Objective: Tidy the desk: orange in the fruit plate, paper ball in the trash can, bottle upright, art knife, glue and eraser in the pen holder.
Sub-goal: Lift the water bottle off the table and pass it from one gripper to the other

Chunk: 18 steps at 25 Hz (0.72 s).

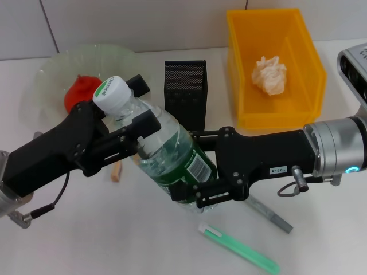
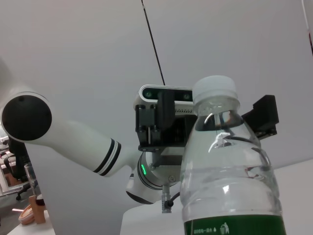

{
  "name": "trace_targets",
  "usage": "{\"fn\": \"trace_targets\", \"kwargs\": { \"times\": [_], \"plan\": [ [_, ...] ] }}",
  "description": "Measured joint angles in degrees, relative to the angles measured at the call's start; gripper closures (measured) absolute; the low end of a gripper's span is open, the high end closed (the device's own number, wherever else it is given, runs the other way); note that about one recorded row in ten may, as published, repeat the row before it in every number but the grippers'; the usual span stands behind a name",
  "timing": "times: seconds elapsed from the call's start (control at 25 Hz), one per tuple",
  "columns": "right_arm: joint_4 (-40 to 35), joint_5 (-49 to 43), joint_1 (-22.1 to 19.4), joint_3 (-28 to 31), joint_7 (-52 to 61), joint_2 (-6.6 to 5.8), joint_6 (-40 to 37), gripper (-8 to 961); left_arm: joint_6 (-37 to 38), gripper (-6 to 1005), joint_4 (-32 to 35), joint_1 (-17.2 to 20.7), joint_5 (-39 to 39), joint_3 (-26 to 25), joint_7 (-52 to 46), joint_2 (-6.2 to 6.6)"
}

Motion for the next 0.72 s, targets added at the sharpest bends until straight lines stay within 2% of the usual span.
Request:
{"fn": "trace_targets", "kwargs": {
  "times": [0.72],
  "plan": [
    [0.26, 0.00, -0.15, -0.07, -0.11, 0.07, 0.03, 187, -0.67, 143, 0.00, 0.30, -0.07, 0.29, 0.04, 0.00]
  ]
}}
